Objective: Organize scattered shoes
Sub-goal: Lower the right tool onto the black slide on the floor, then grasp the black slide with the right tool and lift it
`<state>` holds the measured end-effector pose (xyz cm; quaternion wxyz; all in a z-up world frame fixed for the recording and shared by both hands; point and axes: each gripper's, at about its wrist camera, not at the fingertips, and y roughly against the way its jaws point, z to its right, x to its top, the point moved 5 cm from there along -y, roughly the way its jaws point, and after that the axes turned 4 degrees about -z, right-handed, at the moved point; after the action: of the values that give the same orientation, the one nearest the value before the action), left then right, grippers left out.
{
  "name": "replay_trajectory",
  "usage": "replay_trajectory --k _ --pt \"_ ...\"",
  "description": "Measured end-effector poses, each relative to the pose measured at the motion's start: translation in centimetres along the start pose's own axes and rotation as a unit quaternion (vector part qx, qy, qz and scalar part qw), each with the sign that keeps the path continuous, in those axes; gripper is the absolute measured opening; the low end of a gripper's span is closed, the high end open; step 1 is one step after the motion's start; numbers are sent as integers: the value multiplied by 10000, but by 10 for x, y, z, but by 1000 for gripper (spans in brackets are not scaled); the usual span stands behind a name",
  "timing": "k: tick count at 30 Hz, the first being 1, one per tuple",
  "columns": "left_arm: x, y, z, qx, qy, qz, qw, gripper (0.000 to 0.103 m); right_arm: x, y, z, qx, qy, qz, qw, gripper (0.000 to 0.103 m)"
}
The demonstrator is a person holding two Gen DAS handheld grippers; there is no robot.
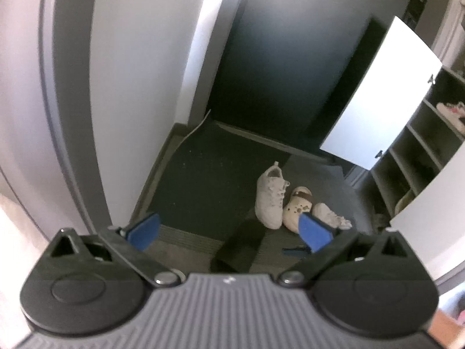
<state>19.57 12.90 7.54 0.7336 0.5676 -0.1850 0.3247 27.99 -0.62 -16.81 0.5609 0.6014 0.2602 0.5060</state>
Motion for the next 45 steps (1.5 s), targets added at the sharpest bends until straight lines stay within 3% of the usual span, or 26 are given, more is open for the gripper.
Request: replay_trajectory --k 3,6,11,16,18,20,25,31,33,34,40,45 --pt "-1 10 8 248 96 434 9987 103 -7 -34 3 20 749 -299 9967 103" --pt "-8 4 27 275 8 516 9983 103 -25 -74 5 98 1832 -383 9823 103" --pt "-27 -24 65 77 -179 69 9998 103 -58 -139 28 -514 2554 -848 9617 103" --pt "-45 -57 108 -168 -554 -334 9978 103 -83 -195 52 -1011 3389 -1190 9278 103" --pt "-49 -66 117 -318 -606 -521 9963 103 -84 -215 59 -1145 3469 -1233 9227 103" --pt "-52 -81 126 -536 -777 -708 9930 103 -83 -230 62 -1127 3485 -1206 9226 103" --pt "-63 -114 123 -599 -848 -1312 9859 103 -75 -257 68 -1140 3474 -1139 9238 103" --pt "-67 -129 118 -697 -809 -1497 9829 103 -68 -273 69 -1164 3492 -1112 9231 101" --pt "-67 -126 120 -806 -826 -1496 9820 103 -68 -277 67 -1090 3489 -1163 9235 96" --pt "-68 -120 121 -862 -881 -1429 9820 103 -68 -276 66 -976 3395 -1258 9270 85" --pt "-75 -88 131 -1114 -1305 -1099 9790 103 -60 -267 73 -667 2307 -1542 9584 62" --pt "-79 -76 128 -1189 -1215 -1089 9794 103 -51 -242 79 -94 1458 -1344 9801 41"
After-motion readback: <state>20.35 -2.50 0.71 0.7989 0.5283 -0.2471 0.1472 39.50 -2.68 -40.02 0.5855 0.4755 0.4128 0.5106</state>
